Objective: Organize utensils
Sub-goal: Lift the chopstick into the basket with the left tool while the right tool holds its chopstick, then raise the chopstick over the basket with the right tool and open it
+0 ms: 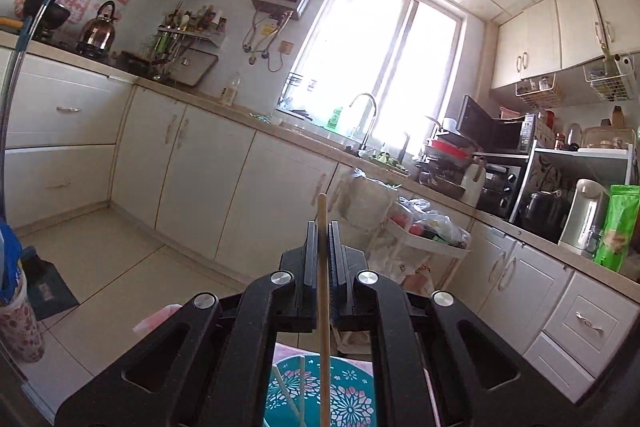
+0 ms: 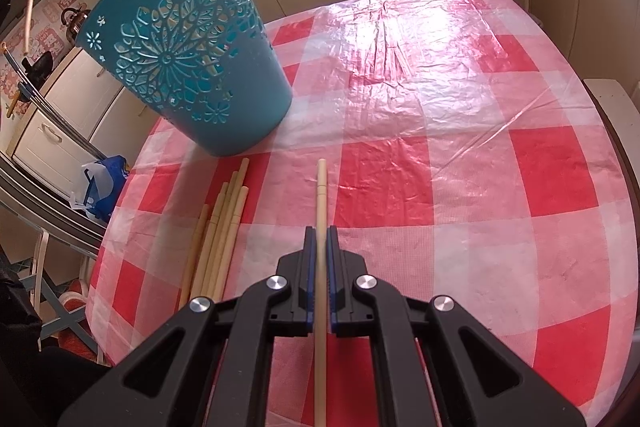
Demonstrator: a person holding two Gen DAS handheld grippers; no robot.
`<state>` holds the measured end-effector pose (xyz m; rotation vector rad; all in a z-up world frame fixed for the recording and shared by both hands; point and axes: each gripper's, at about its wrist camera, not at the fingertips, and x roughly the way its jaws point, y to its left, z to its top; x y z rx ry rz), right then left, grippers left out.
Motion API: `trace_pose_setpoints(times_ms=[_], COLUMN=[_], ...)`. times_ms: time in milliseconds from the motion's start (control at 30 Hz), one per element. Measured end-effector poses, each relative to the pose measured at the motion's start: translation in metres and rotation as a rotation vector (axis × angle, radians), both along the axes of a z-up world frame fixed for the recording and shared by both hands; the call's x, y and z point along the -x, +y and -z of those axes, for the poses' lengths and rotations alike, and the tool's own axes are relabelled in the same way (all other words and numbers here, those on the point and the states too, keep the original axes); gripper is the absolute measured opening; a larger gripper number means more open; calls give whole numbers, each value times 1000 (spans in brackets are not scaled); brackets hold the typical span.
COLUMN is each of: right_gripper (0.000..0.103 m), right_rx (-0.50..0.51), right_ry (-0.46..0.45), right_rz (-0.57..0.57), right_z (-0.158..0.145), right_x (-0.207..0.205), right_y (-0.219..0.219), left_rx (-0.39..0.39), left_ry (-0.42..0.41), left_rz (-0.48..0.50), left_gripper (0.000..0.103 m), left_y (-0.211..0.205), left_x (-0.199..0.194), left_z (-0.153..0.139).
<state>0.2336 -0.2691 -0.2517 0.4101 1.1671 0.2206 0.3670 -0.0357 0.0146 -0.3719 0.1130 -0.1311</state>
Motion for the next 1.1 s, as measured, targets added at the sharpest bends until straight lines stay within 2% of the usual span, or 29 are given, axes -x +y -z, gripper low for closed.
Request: trace_pose_setpoints(times_ms=[133, 333, 567, 733, 900, 1000, 1067, 1100], right_gripper=[6, 6, 6, 6, 6, 6, 6, 6], right_rx=[-2, -11, -29, -44, -63, -91, -115, -124], right_ry=[0, -3, 5, 11, 5, -12, -33, -45], right_rz=[1, 3, 16, 29, 56, 76, 88, 96], right_z=[0, 0, 0, 0, -2, -7, -13, -16], right_x=[0, -1, -2, -1, 1, 3, 4, 5], right_y=[0, -2, -5, -6, -10, -14, -18, -19], left_rx=[-2, -49, -154, -187, -212, -185, -151, -130], left_ry=[-12, -3, 73, 133, 173, 190, 197, 197], left_rz=[-40, -54, -24, -14, -1, -14, -41, -54], left_gripper=[4, 4, 5, 5, 7, 25, 47, 51], left_y=[-2, -18, -33, -29, -23, -10, 4, 12], left_x=[-15, -27, -36, -36, -21, 0, 19, 29], left_z=[11, 27, 50, 65, 67, 62, 58, 58])
